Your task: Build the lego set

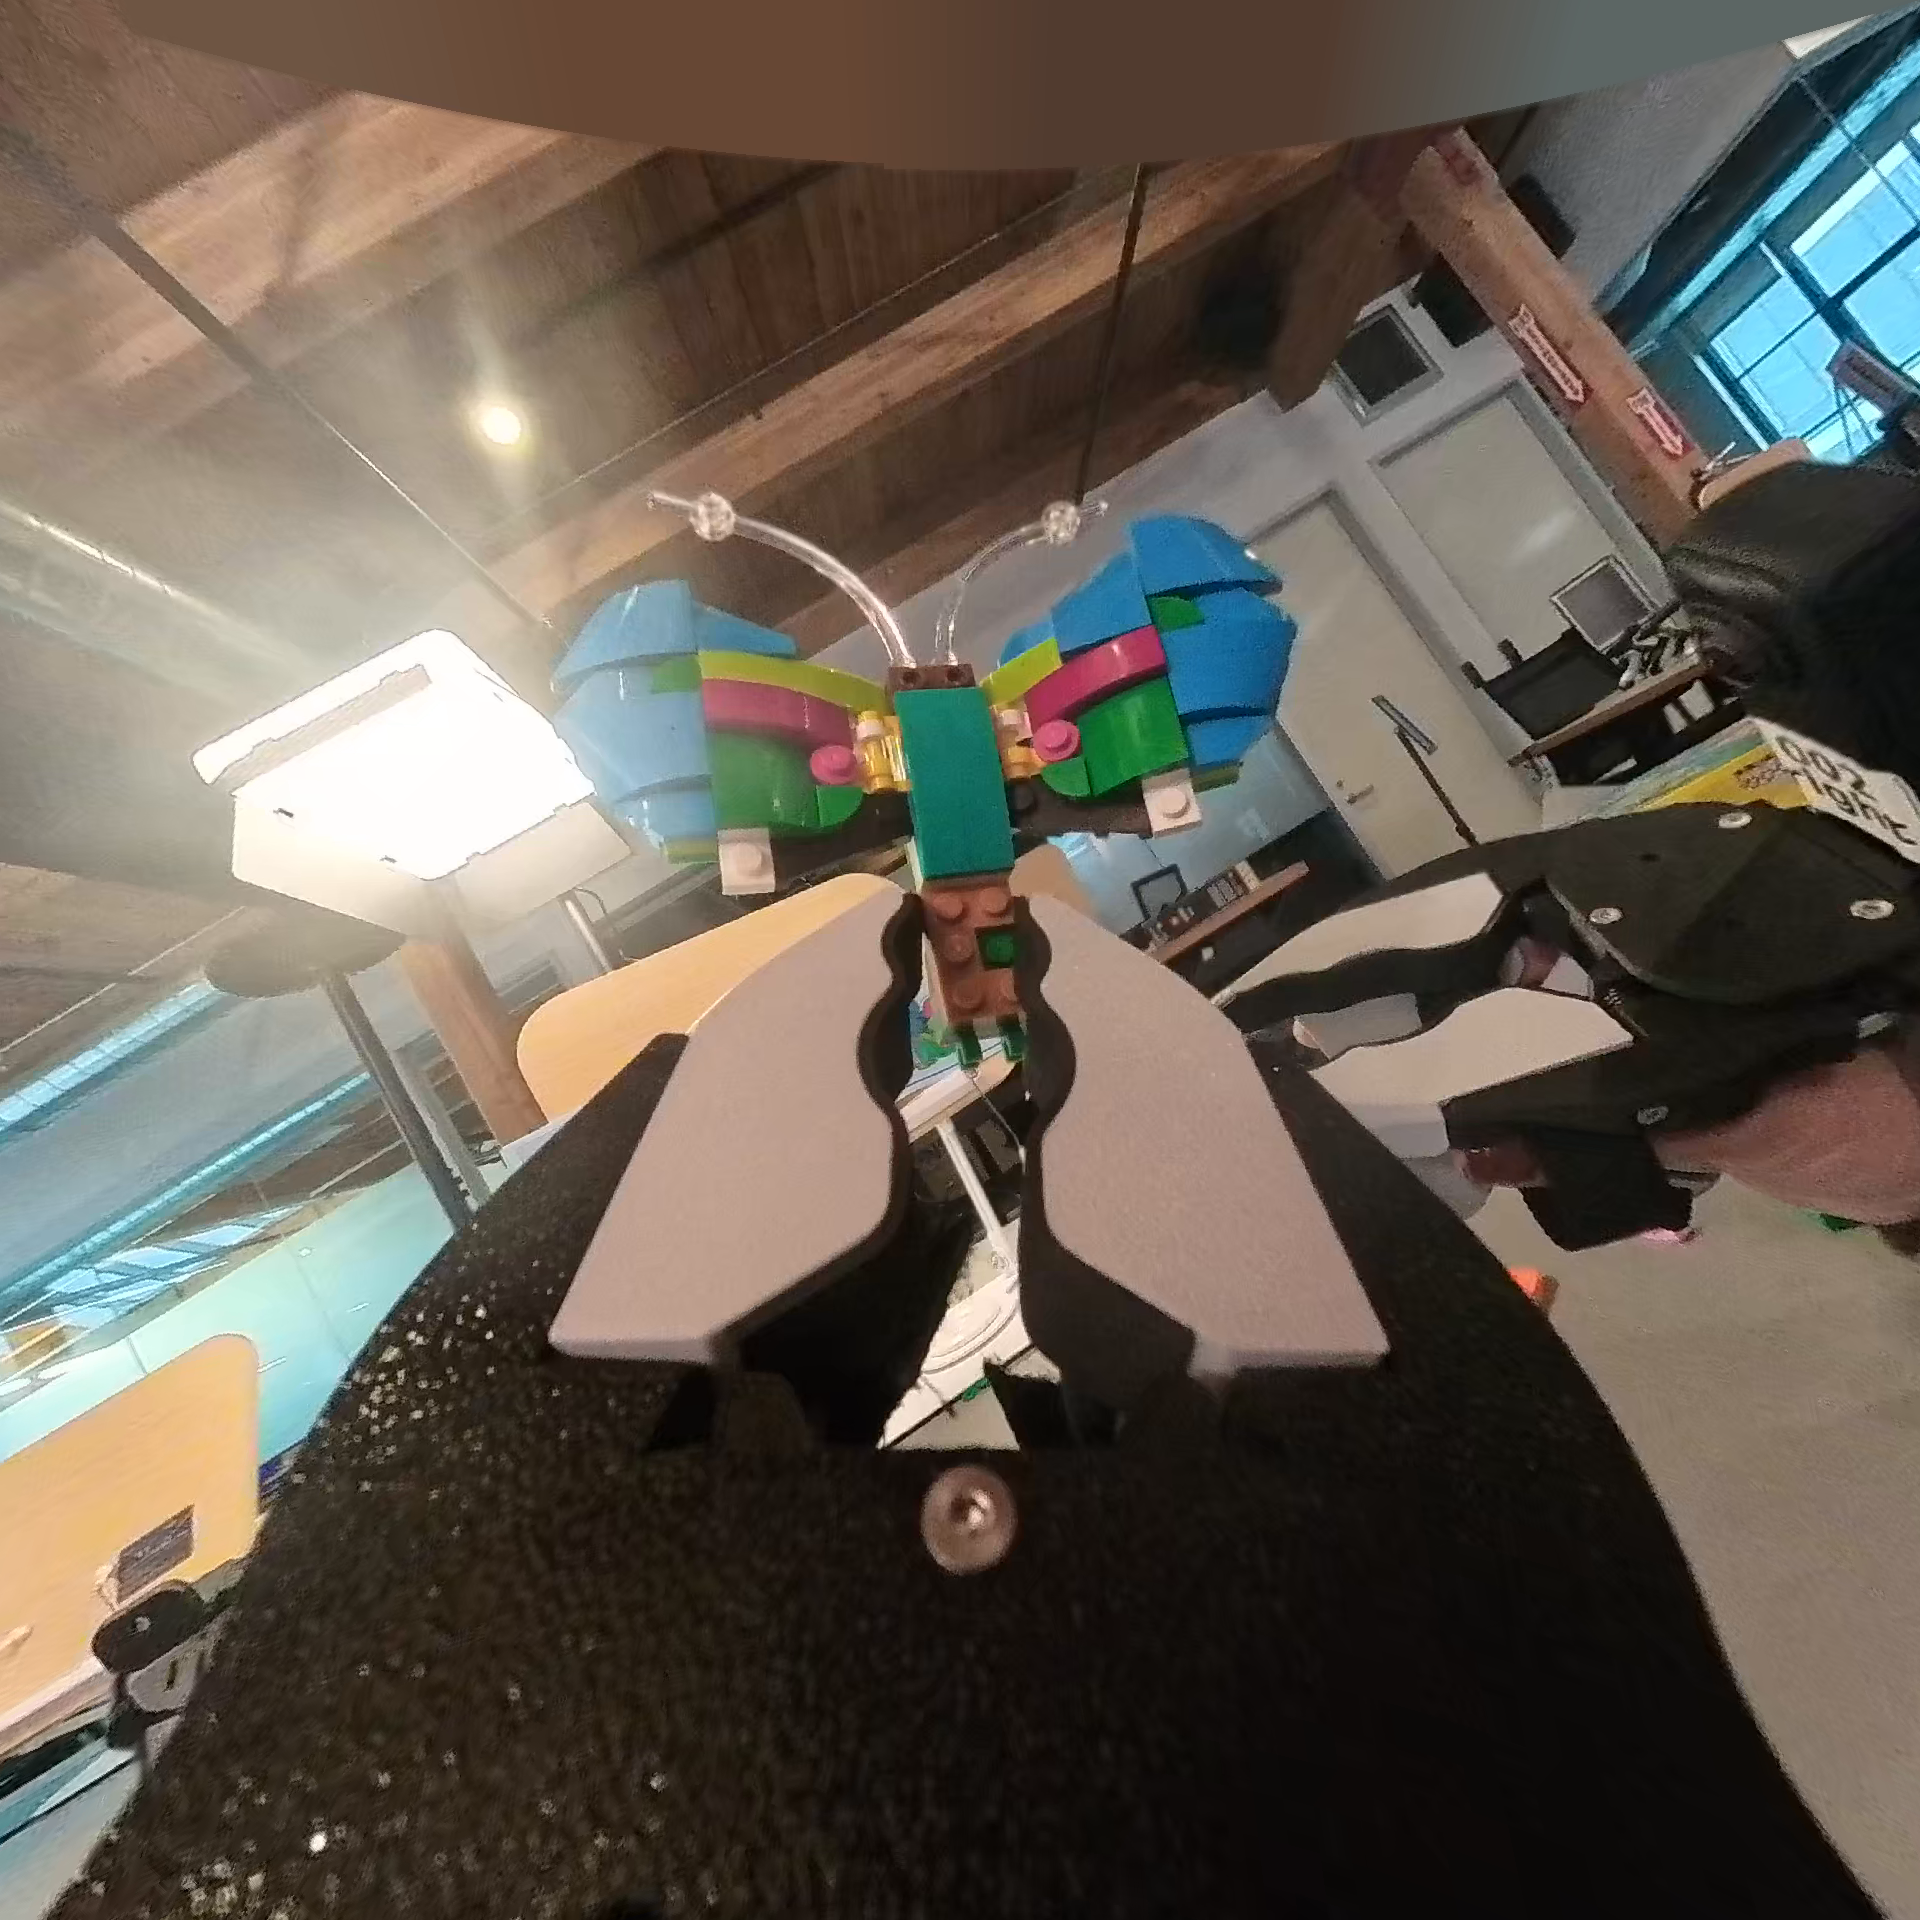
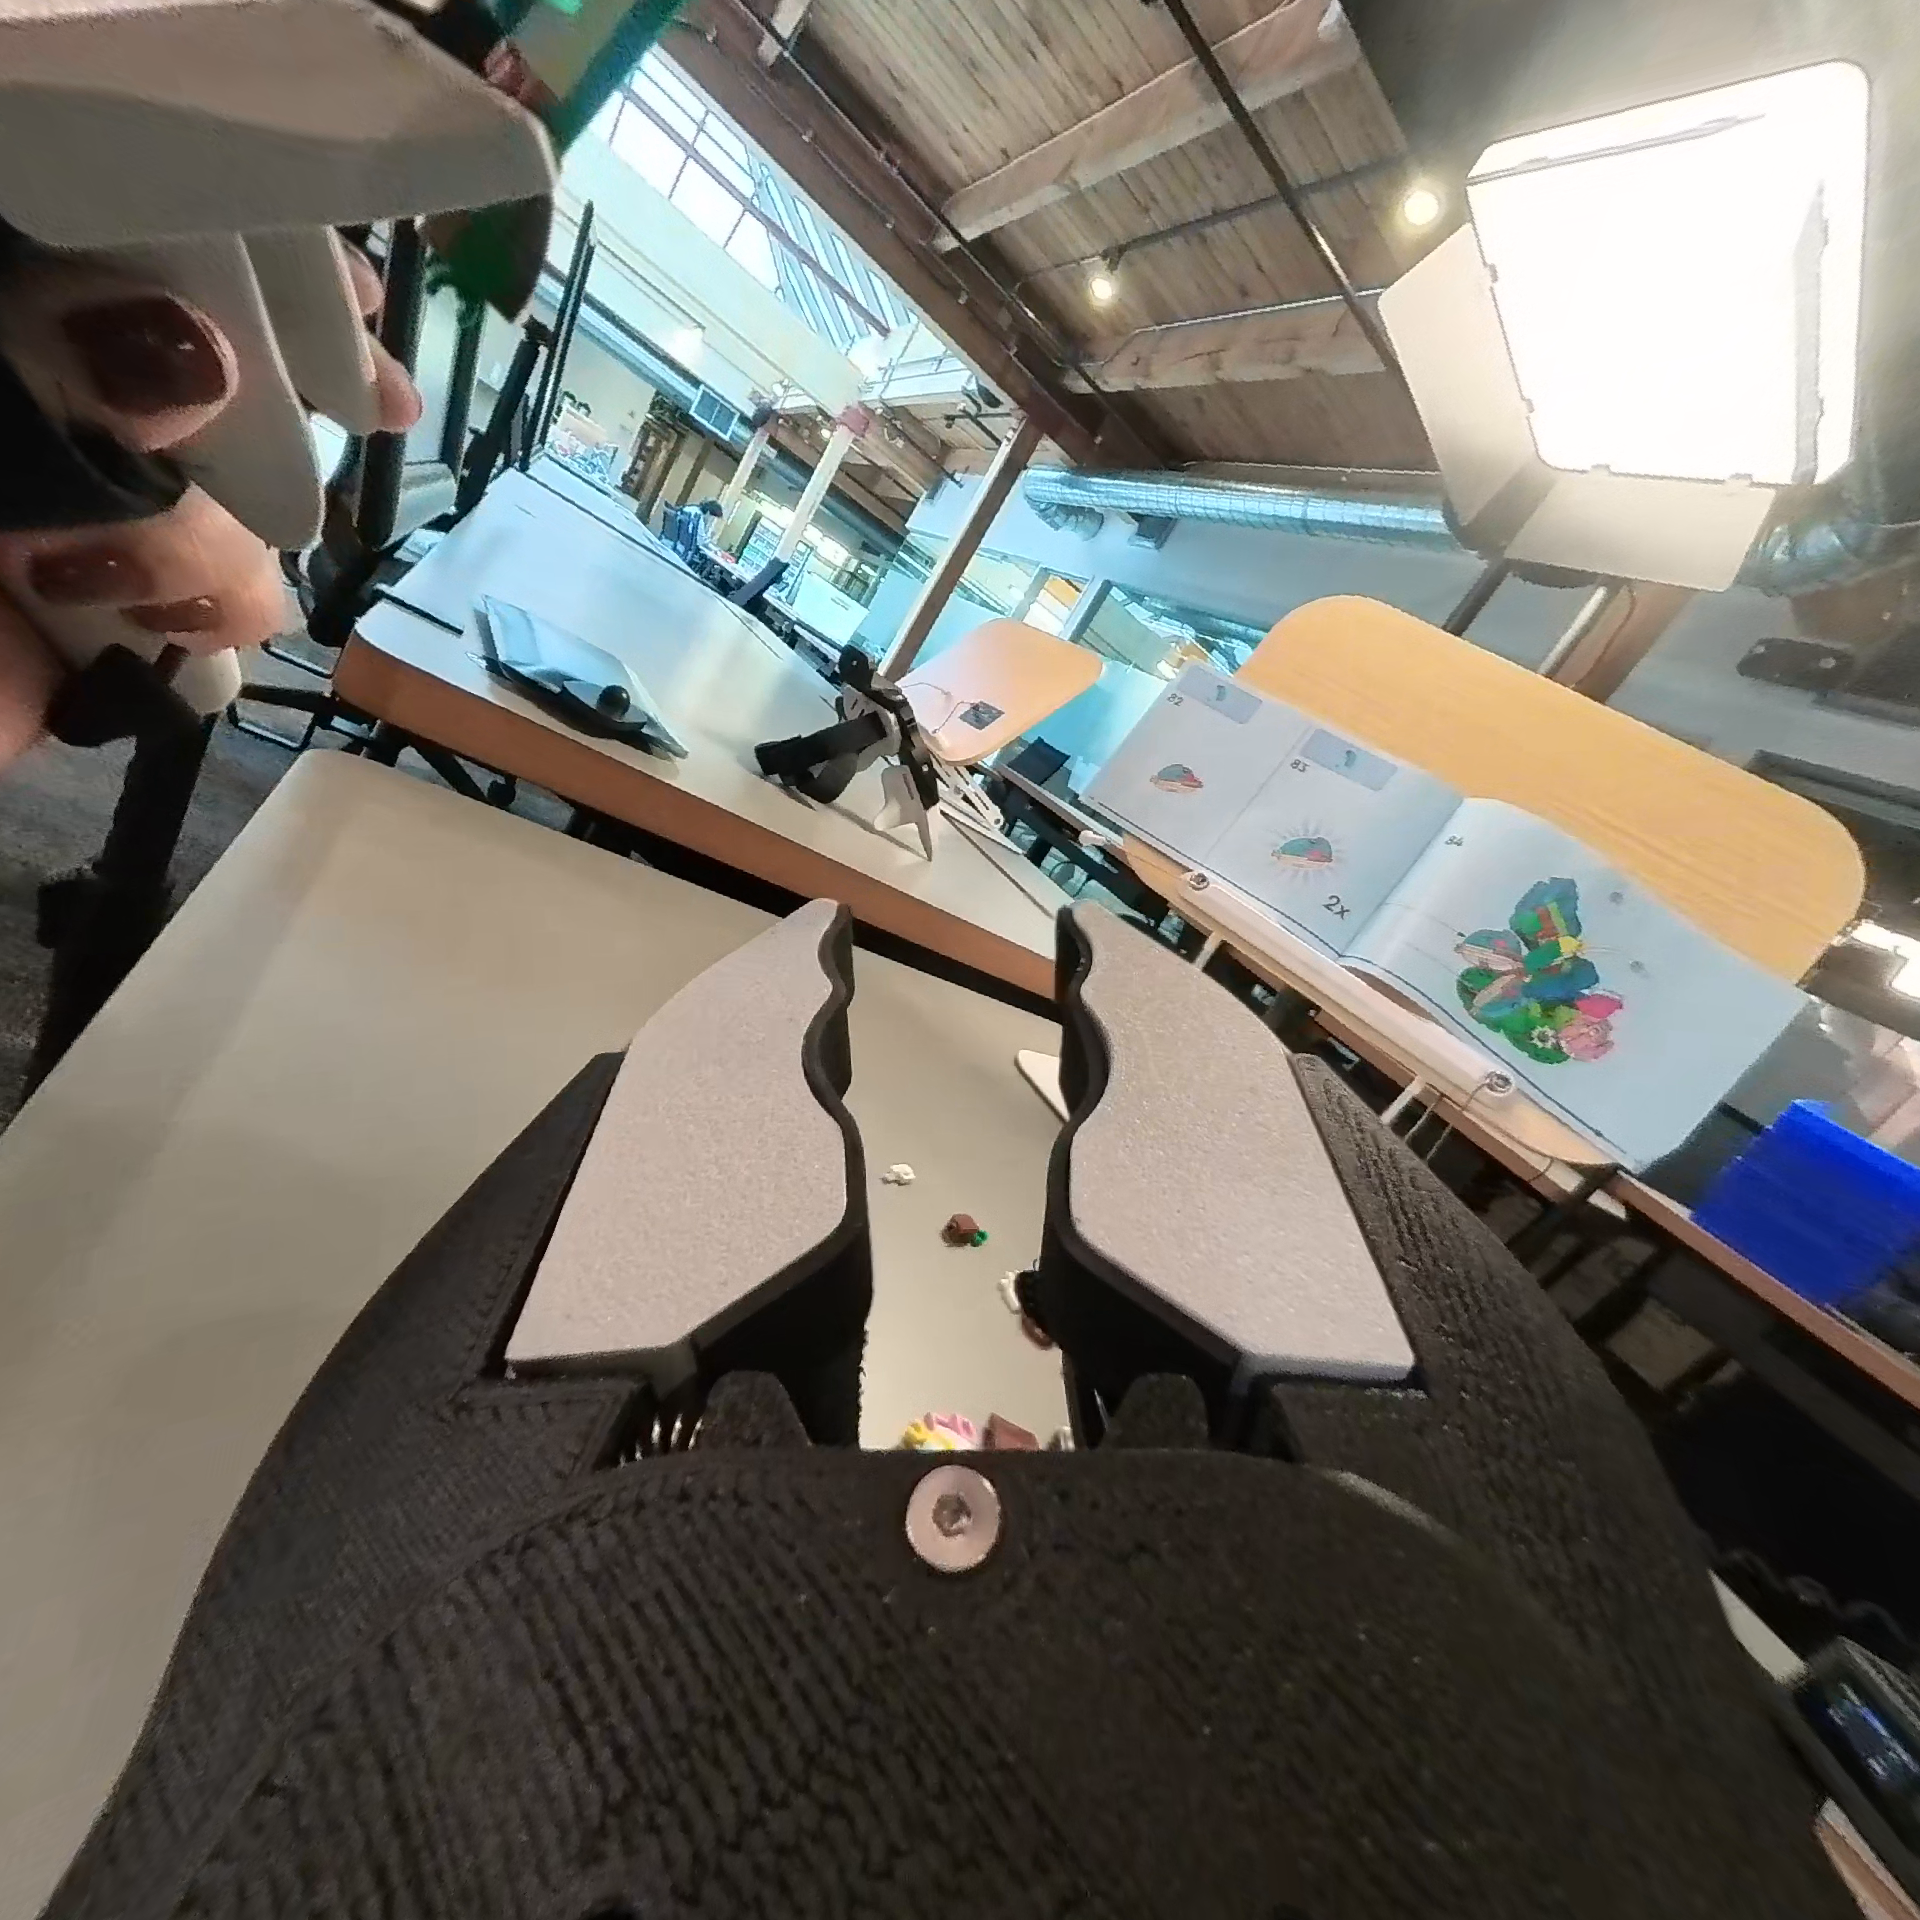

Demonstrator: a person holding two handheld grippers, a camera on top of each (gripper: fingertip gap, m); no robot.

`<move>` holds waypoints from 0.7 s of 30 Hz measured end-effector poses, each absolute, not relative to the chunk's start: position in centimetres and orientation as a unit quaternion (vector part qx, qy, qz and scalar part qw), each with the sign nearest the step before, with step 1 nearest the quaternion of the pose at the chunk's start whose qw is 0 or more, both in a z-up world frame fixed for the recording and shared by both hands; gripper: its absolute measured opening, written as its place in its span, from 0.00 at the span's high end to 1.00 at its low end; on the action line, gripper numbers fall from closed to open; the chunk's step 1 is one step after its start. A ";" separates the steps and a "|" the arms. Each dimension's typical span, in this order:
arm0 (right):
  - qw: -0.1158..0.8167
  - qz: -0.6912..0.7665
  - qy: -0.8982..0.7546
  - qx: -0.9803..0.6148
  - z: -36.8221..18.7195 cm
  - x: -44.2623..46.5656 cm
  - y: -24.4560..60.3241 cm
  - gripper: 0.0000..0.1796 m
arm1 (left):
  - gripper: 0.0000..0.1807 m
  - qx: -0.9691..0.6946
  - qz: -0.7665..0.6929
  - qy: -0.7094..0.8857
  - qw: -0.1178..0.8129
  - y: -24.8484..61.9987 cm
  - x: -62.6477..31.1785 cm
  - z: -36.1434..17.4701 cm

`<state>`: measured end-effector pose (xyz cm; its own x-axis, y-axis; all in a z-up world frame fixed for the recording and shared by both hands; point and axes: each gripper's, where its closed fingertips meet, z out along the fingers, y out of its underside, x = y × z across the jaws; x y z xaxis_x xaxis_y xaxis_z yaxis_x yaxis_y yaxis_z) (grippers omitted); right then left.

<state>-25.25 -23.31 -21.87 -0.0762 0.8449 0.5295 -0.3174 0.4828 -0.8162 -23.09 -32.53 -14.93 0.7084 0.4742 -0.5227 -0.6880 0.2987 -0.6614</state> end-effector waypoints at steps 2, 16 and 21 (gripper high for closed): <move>0.637 0.455 -0.578 -0.229 -22.0 -25.3 -23.4 0.80 | 0.91 -0.470 0.363 0.116 0.796 -32.4 -23.1 -15.0; 0.629 0.463 -0.581 -0.230 -22.0 -25.4 -23.6 0.81 | 0.91 -0.473 0.367 0.115 0.793 -32.4 -23.2 -15.0; 0.620 0.474 -0.579 -0.237 -21.5 -25.3 -23.4 0.83 | 0.91 -0.485 0.375 0.111 0.782 -32.1 -23.6 -15.4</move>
<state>-25.26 -23.42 -21.51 -0.1198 0.8620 0.4926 -0.3125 0.4382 -0.8428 -23.56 -32.11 -15.38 0.6932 0.4788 -0.5387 -0.6952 0.2470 -0.6751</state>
